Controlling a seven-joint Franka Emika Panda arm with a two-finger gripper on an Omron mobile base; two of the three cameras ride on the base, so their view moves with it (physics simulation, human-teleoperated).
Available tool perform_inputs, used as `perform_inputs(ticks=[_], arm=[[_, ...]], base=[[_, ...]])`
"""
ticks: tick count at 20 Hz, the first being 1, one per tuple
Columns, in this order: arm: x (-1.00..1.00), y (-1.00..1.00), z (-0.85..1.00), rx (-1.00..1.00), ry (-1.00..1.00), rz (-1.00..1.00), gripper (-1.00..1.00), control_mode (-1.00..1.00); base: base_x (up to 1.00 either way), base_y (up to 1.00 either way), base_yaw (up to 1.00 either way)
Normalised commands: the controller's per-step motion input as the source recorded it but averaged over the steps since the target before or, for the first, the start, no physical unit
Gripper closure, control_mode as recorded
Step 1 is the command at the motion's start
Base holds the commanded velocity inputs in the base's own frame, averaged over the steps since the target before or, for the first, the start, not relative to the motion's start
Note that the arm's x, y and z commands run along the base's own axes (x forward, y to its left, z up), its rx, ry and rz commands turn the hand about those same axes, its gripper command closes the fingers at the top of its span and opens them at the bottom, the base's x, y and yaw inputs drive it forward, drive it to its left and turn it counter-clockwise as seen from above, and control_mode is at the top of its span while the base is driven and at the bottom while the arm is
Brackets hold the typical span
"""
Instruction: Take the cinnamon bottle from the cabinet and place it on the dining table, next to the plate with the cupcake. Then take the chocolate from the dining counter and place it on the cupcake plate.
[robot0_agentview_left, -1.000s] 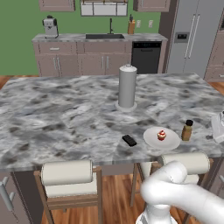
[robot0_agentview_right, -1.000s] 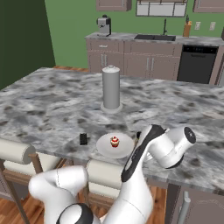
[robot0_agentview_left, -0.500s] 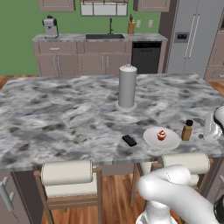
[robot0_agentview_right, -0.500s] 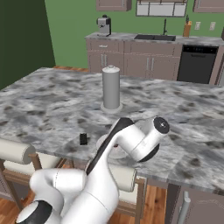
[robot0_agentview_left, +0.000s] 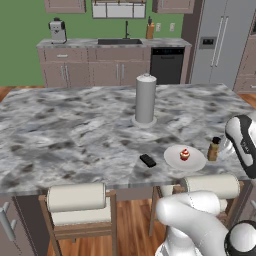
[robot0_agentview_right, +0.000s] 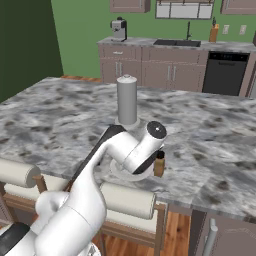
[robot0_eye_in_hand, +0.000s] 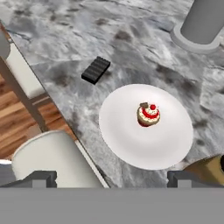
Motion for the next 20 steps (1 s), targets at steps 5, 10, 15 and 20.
perform_inputs(ticks=[5,10,15,20], arm=[[0.00,0.60,0.11,0.00,0.16,-0.03,-1.00,-1.00],[-0.05,0.57,-0.05,-0.08,0.09,0.00,-1.00,-1.00],[0.00,0.64,-0.08,-0.11,0.02,0.01,-1.00,-1.00],[0.21,0.76,0.02,-0.03,0.06,-0.04,-1.00,-1.00]], base=[[0.00,0.00,0.00],[0.00,0.00,0.00],[0.00,0.00,0.00],[0.00,0.00,0.00]])
